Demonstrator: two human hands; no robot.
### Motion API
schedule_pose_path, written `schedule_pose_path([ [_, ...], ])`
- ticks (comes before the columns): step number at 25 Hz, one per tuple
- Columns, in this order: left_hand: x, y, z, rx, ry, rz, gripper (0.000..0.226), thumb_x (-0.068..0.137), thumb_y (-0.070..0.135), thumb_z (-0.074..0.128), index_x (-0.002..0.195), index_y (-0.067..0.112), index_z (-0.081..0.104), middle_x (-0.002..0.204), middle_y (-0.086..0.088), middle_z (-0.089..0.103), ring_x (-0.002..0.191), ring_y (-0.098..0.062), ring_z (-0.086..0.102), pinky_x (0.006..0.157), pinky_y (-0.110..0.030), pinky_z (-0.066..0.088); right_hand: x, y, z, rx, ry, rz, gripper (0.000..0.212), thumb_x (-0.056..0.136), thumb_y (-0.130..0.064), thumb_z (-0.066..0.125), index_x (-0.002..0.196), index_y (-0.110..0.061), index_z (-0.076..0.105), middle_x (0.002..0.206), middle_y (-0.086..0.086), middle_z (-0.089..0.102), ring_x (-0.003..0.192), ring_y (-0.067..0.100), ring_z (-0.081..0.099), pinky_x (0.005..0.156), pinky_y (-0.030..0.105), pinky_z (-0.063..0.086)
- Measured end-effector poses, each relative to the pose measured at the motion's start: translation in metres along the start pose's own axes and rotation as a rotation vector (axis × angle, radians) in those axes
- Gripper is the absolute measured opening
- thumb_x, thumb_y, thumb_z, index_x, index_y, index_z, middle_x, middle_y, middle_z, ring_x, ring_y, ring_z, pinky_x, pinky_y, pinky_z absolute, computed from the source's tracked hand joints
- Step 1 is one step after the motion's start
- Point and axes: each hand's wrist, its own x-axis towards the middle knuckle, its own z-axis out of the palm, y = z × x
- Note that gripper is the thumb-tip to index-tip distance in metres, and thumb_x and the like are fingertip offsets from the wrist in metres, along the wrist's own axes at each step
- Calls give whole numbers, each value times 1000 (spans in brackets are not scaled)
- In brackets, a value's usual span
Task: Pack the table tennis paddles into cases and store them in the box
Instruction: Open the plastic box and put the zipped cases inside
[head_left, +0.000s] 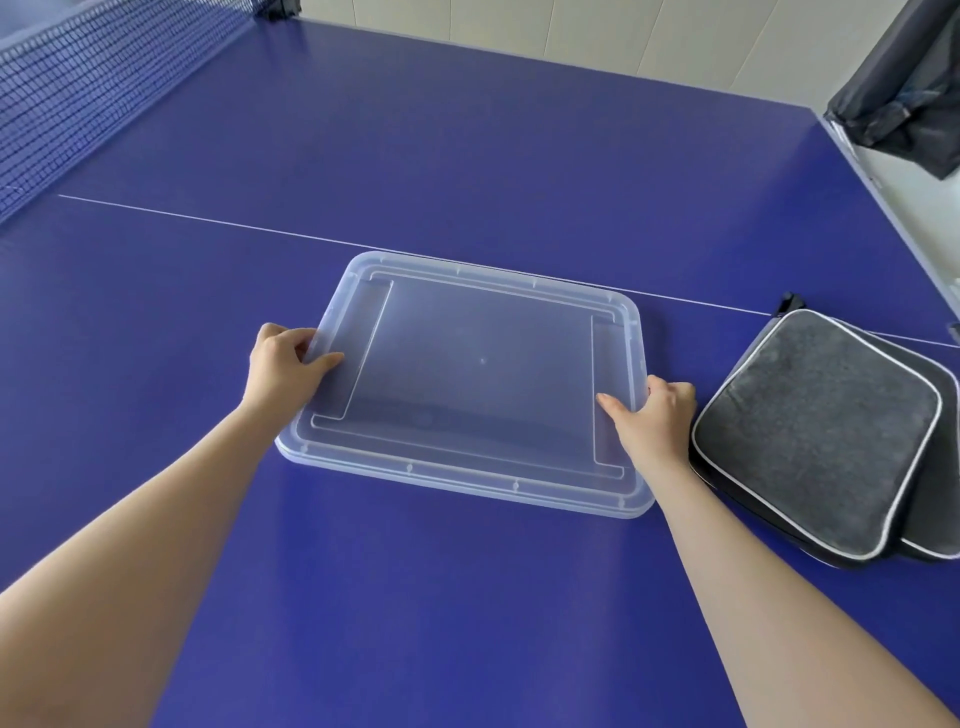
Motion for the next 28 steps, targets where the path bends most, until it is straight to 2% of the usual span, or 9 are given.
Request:
schedule_pose_path([
  [4, -6, 4, -6, 75, -65, -11, 44, 83, 22, 72, 122, 4, 61, 119, -17, 47, 108, -33, 50, 91, -33, 39, -15, -6, -8, -10, -14, -13, 71, 82, -32, 72, 134, 4, 42, 130, 20, 42, 122, 33, 39, 100, 36, 35],
  [8, -18, 5, -19, 97, -168, -43, 63, 83, 29, 72, 137, 8, 47, 131, -14, 45, 119, -32, 48, 102, -41, 40, -31, -13, -20, -21, -52, -64, 74, 84, -33, 70, 140, 1, 35, 137, 18, 40, 128, 31, 38, 102, 37, 36],
  [11, -35, 11, -35, 175, -248, -41, 68, 85, 38, 69, 142, 15, 40, 140, -11, 41, 126, -32, 45, 108, -46, 35, -46, -23, -33, -20, -111, -110, 76, 86, -33, 68, 144, -3, 30, 143, 14, 37, 132, 28, 35, 104, 38, 37],
  [14, -61, 23, -61, 289, -301, 12, 74, 89, 41, 64, 149, 19, 27, 151, -6, 31, 133, -29, 37, 110, -44, 28, -67, -37, -54, -90, -237, -209, 76, 89, -34, 62, 147, -5, 24, 149, 12, 30, 137, 26, 28, 109, 37, 31],
  [16, -81, 29, -80, 341, -327, 65, 77, 89, 41, 62, 151, 19, 21, 155, -4, 25, 138, -27, 32, 111, -43, 25, -82, -48, -70, -234, -366, -350, 74, 92, -36, 57, 149, -6, 19, 152, 9, 26, 140, 24, 24, 111, 34, 26],
  [18, -103, 30, -100, 422, -350, 106, 78, 91, 44, 59, 152, 18, 19, 157, -2, 21, 142, -25, 25, 113, -42, 22, -99, -60, -84, -354, -454, -481, 71, 95, -39, 52, 149, -8, 17, 153, 7, 24, 141, 23, 23, 112, 33, 25],
  [21, -150, 30, -132, 528, -366, 142, 75, 93, 48, 53, 152, 19, 18, 158, 1, 19, 145, -21, 20, 115, -37, 17, -133, -79, -105, -376, -506, -551, 67, 97, -40, 47, 150, -9, 18, 152, 5, 26, 140, 23, 25, 112, 32, 25],
  [25, -221, 17, -165, 588, -349, 111, 70, 95, 50, 45, 152, 21, 18, 158, 4, 19, 145, -16, 18, 116, -32, 14, -190, -95, -110, -372, -575, -620, 65, 98, -41, 44, 150, -11, 18, 151, 5, 27, 139, 22, 26, 112, 32, 27],
  [28, -272, -11, -190, 625, -319, 34, 70, 95, 53, 43, 152, 21, 17, 158, 5, 19, 146, -15, 18, 116, -32, 13, -242, -97, -95, -400, -670, -706, 68, 98, -43, 42, 152, -13, 13, 155, 5, 20, 144, 22, 19, 116, 32, 21],
])
